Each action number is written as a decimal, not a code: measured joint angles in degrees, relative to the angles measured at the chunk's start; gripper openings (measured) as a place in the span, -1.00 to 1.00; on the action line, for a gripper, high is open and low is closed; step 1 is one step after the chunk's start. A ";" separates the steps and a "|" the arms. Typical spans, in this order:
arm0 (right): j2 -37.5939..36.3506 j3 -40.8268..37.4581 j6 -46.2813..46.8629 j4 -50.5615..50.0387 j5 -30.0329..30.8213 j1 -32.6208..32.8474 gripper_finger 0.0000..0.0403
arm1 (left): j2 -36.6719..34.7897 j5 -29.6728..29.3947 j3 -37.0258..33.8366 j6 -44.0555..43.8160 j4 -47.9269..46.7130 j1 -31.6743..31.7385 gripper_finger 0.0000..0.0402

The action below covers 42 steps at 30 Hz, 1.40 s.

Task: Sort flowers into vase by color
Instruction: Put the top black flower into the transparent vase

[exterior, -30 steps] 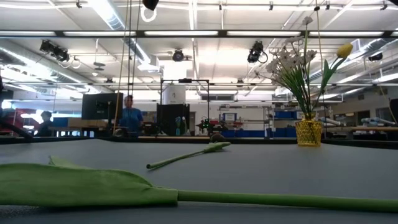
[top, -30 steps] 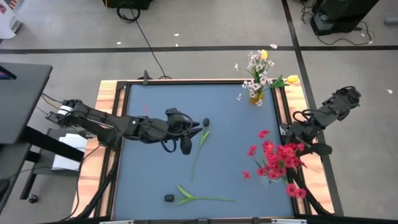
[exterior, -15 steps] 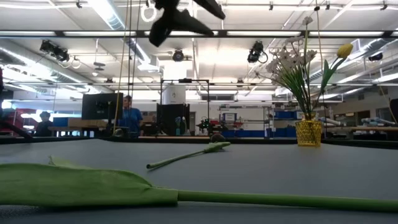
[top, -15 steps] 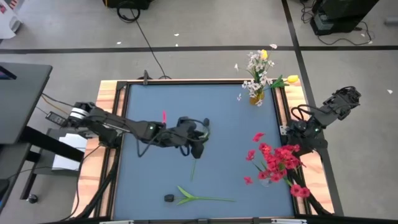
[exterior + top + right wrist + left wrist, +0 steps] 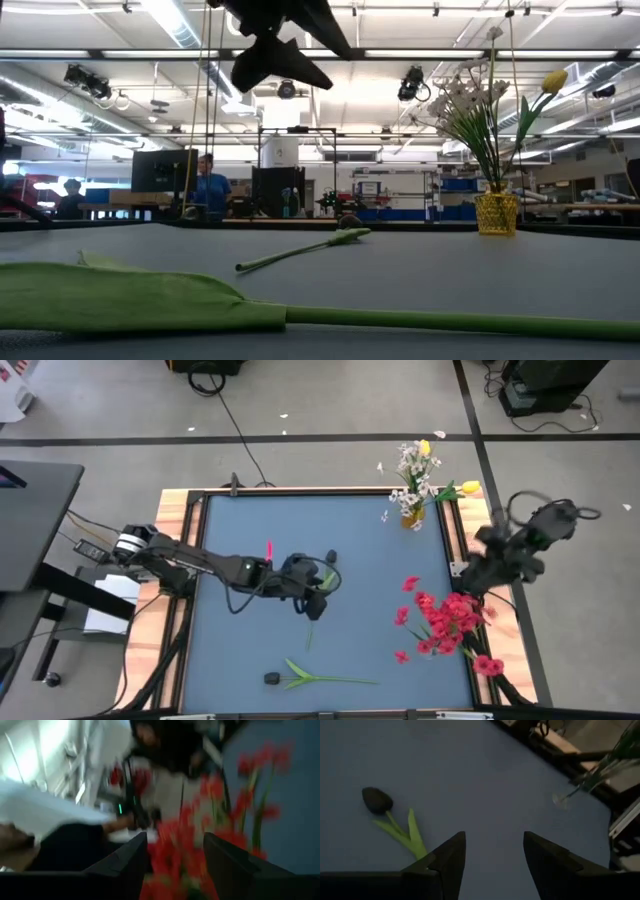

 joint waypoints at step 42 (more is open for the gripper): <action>25.43 4.61 -23.81 30.76 41.76 -1.71 0.00 | 1.27 0.89 -9.03 -5.56 -9.53 -1.87 0.03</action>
